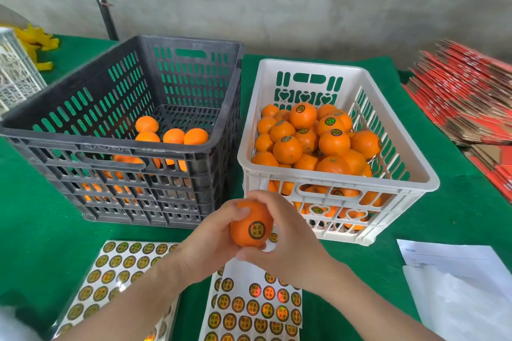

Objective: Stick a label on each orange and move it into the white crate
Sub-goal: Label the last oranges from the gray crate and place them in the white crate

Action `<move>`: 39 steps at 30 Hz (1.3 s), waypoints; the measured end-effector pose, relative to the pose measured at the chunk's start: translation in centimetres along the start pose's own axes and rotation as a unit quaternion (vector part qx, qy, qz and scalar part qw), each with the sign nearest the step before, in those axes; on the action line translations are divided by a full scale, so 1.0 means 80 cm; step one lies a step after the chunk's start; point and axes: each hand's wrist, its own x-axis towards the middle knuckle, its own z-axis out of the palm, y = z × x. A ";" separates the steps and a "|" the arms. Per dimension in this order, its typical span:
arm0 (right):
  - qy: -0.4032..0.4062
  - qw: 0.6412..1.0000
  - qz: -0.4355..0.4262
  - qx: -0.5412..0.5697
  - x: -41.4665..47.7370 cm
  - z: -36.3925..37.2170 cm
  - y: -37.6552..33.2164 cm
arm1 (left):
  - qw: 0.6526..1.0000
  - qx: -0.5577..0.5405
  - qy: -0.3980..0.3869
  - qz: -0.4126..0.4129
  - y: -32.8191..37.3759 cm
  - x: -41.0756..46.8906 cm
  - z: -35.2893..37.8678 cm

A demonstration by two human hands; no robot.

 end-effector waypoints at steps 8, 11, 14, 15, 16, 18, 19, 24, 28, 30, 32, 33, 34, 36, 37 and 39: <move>0.248 0.967 -0.021 0.056 0.073 -0.087 -0.019 | 0.743 0.548 0.113 0.367 0.118 0.041 0.034; 0.285 0.955 0.079 -0.028 0.138 -0.145 0.023 | 0.568 0.772 0.148 0.244 0.134 0.090 0.037; 0.271 0.930 0.215 -0.123 0.180 -0.197 0.088 | 0.443 0.860 0.133 0.214 0.127 0.111 0.034; 0.250 0.920 0.258 -0.158 0.186 -0.207 0.108 | 0.434 0.863 0.135 0.223 0.126 0.112 0.032; 0.230 0.910 0.293 -0.183 0.189 -0.214 0.125 | 0.424 0.865 0.138 0.230 0.126 0.111 0.031; 0.210 0.898 0.333 -0.194 0.190 -0.218 0.146 | 0.397 0.877 0.141 0.232 0.125 0.111 0.030; 0.209 0.897 0.340 -0.189 0.189 -0.217 0.152 | 0.389 0.882 0.138 0.228 0.124 0.111 0.031; 0.176 0.883 0.365 -0.238 0.186 -0.209 0.150 | 0.366 0.898 0.124 0.209 0.123 0.107 0.032; 0.232 0.882 0.259 -0.318 0.185 -0.200 0.103 | 0.523 0.822 0.097 0.205 0.129 0.098 0.045; 0.290 0.912 0.096 -0.274 0.191 -0.181 0.063 | 0.662 0.697 0.123 0.246 0.154 0.089 0.043; 0.291 0.932 -0.022 -0.216 0.198 -0.148 0.016 | 0.698 0.627 0.187 0.291 0.194 0.083 0.023; 0.273 0.941 -0.062 -0.193 0.203 -0.127 -0.007 | 0.705 0.611 0.217 0.289 0.214 0.082 0.007; 0.246 0.948 -0.093 -0.177 0.208 -0.106 -0.027 | 0.709 0.605 0.238 0.272 0.231 0.081 -0.010; 0.179 0.961 -0.134 -0.162 0.222 -0.064 -0.056 | 0.713 0.619 0.247 0.219 0.255 0.083 -0.049; 0.144 0.967 -0.140 -0.159 0.230 -0.045 -0.064 | 0.700 0.648 0.238 0.181 0.262 0.084 -0.066; 0.087 0.977 -0.126 -0.148 0.246 -0.016 -0.071 | 0.650 0.732 0.179 0.099 0.269 0.089 -0.093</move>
